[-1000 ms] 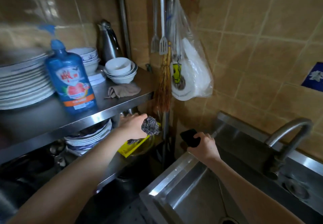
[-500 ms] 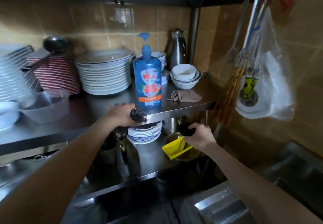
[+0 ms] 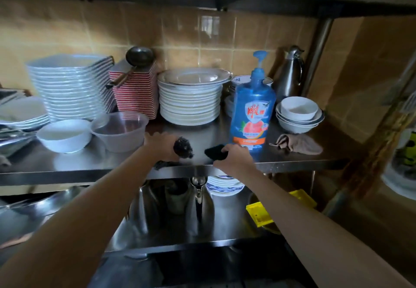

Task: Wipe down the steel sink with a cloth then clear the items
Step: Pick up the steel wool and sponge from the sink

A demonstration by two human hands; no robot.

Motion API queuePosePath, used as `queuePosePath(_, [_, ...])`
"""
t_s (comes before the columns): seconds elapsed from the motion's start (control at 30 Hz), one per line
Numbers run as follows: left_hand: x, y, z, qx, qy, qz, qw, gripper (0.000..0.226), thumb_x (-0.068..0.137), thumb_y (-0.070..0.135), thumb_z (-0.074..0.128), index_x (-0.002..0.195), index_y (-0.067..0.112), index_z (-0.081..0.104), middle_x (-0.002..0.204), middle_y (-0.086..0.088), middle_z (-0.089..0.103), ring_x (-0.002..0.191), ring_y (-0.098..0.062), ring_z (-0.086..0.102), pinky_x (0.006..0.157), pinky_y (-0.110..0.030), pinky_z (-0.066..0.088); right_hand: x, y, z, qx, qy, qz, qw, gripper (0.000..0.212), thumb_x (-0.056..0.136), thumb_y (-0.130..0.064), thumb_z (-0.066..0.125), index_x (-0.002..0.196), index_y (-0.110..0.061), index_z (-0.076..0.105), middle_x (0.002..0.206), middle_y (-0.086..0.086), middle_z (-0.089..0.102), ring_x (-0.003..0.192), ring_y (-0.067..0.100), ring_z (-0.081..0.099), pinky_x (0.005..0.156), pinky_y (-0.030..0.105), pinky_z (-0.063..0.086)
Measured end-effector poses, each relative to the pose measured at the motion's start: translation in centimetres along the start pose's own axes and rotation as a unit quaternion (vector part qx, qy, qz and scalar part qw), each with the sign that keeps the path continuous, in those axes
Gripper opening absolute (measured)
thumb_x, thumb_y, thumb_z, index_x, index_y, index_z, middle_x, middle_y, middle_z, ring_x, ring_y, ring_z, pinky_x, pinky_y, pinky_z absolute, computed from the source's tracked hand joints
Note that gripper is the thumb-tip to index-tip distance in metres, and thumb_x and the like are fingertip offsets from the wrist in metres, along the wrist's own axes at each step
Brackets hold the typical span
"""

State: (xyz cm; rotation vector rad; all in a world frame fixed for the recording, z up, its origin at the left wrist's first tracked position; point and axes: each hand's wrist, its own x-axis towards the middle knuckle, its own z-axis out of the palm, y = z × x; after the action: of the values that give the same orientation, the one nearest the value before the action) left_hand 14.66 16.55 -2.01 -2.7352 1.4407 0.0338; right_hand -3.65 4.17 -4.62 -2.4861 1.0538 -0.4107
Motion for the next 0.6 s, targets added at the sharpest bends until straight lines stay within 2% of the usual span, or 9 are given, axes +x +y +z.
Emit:
queuePosePath(0.13, [1.4, -1.1, 0.5, 0.012, 0.003, -0.025, 1.0, 0.068, 0.072, 0.053, 0.065, 0.132, 0.032, 0.04, 0.128, -0.007, 0.05, 0.123, -0.034, 0.045, 0.106, -0.055, 0.03, 1.8, -1.1, 1.5, -0.015, 0.004, -0.01, 1.0, 0.046, 0.07, -0.04, 0.065, 0.109, -0.016, 0.065, 0.111, 0.009, 0.064, 0.111, 0.03, 0.053, 0.086, 0.034, 0.05])
queuePosePath(0.27, [3.0, -1.5, 1.3, 0.024, -0.002, -0.02, 1.0, 0.074, 0.072, 0.052, 0.064, 0.137, 0.031, 0.035, 0.132, -0.01, 0.043, 0.124, -0.036, 0.04, 0.105, -0.058, 0.028, 3.2, -1.6, 2.6, -0.01, 0.014, -0.012, 1.0, 0.051, 0.073, -0.046, 0.066, 0.114, -0.015, 0.062, 0.115, 0.01, 0.061, 0.114, 0.03, 0.052, 0.089, 0.036, 0.048])
queuePosePath(0.5, [4.0, -2.0, 2.3, 0.006, 0.006, -0.003, 1.0, 0.084, 0.067, 0.049, 0.068, 0.141, 0.034, 0.03, 0.139, -0.006, 0.038, 0.128, -0.032, 0.038, 0.106, -0.06, 0.019, 4.5, -1.8, 3.8, -0.008, 0.02, -0.002, 1.0, 0.05, 0.078, -0.041, 0.063, 0.117, -0.011, 0.057, 0.119, 0.013, 0.057, 0.118, 0.033, 0.045, 0.089, 0.039, 0.045])
queuePosePath(0.6, [3.4, -2.1, 2.6, -0.02, 0.024, -0.006, 0.999, 0.086, 0.069, 0.049, 0.069, 0.142, 0.033, 0.026, 0.148, -0.006, 0.029, 0.134, -0.032, 0.031, 0.109, -0.06, 0.016, 4.2, -1.5, 4.0, -0.033, 0.002, 0.0, 0.999, 0.051, 0.08, -0.039, 0.061, 0.122, -0.013, 0.054, 0.122, 0.012, 0.057, 0.12, 0.034, 0.044, 0.091, 0.04, 0.044])
